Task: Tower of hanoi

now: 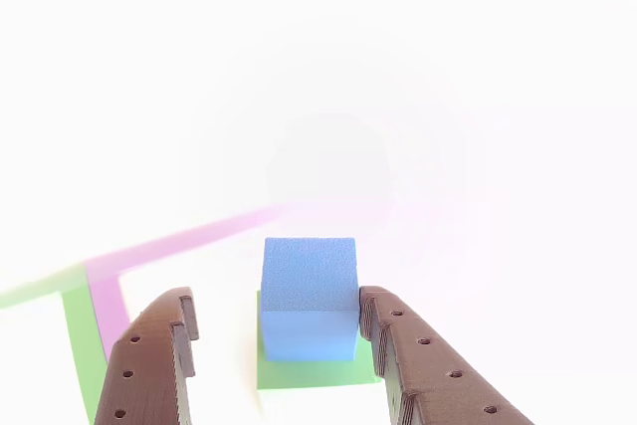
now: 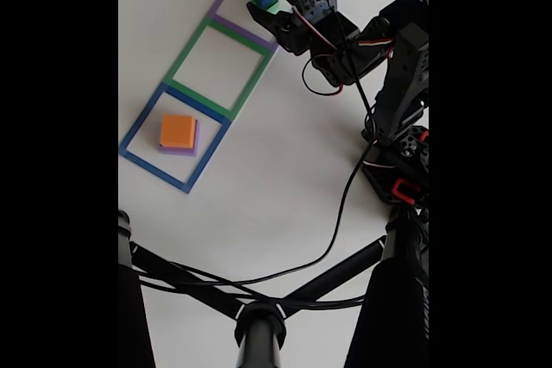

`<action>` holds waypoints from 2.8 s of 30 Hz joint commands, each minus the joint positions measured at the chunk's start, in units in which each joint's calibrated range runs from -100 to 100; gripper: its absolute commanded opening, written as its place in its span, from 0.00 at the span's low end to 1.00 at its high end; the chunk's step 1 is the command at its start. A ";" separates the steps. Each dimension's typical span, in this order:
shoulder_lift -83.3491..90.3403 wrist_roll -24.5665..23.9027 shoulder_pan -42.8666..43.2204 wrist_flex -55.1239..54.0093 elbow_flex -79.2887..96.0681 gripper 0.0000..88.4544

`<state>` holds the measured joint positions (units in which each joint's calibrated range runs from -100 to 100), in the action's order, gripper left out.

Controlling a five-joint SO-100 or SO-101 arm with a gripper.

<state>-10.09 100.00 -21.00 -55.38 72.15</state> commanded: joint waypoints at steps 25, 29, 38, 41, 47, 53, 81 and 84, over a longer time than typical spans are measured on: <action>-1.17 0.00 2.02 -2.84 -2.15 0.04; -1.26 0.00 2.21 -2.84 -2.15 0.03; 7.22 0.00 3.55 4.85 -2.42 0.03; 15.38 0.00 4.32 13.76 -2.51 0.03; 35.40 0.00 5.56 46.31 -9.06 0.03; 49.53 0.00 8.25 84.12 -24.79 0.02; 53.41 0.00 25.12 146.23 -76.60 0.02; 54.38 0.00 25.79 143.72 -72.06 0.02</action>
<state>42.00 100.00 3.72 90.37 -2.35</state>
